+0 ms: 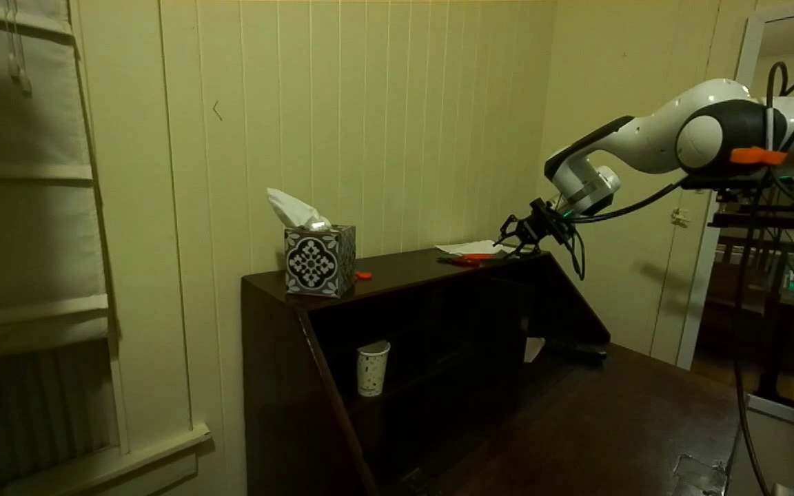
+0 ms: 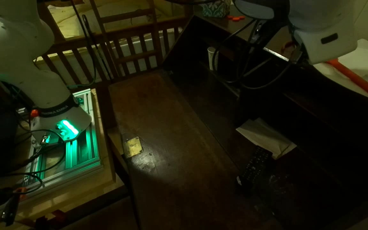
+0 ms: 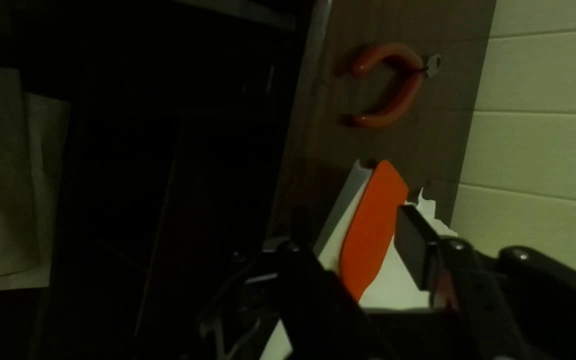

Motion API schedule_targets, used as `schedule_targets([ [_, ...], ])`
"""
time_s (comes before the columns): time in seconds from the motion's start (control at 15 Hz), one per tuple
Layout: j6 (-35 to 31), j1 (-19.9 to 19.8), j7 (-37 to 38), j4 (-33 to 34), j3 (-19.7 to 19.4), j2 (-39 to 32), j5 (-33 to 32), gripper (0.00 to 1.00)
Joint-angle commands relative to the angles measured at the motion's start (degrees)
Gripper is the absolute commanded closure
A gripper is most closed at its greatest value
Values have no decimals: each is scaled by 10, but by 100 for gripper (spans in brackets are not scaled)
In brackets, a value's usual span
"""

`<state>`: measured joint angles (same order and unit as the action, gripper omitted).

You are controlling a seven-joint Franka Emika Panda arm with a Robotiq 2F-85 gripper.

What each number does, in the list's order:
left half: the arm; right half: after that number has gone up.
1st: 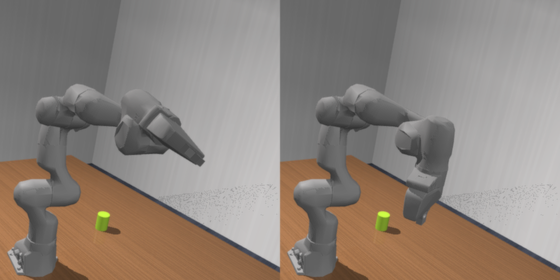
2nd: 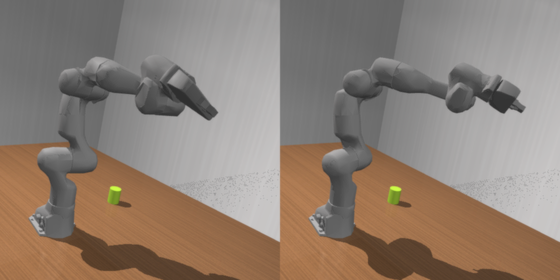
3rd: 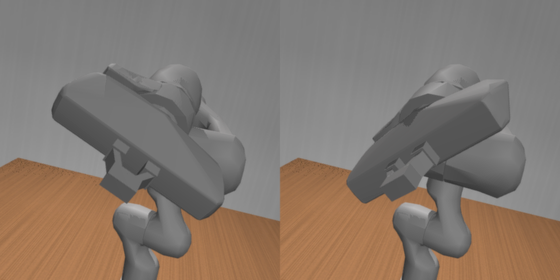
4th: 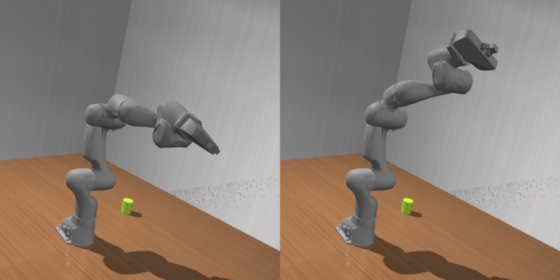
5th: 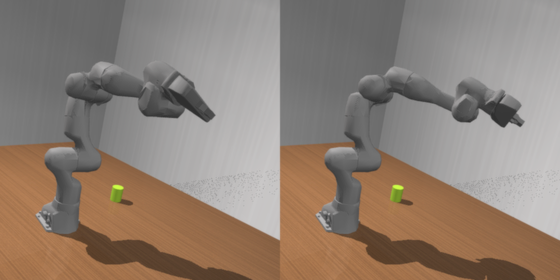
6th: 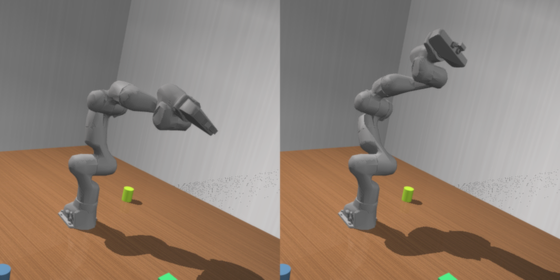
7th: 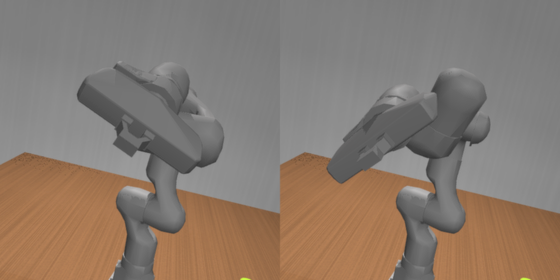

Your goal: Put the paper towel on the bottom level

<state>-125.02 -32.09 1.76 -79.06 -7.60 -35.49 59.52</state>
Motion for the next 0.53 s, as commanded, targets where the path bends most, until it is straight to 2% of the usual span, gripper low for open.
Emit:
schedule_targets([
  [0.0,19,0,4,7,-7,-9,13,82],
  [0.13,27,2,7,6,-10,-5,4,97],
  [0.27,46,5,7,13,-15,1,-10,100],
  [0.47,74,24,28,30,-38,13,-72,100],
])
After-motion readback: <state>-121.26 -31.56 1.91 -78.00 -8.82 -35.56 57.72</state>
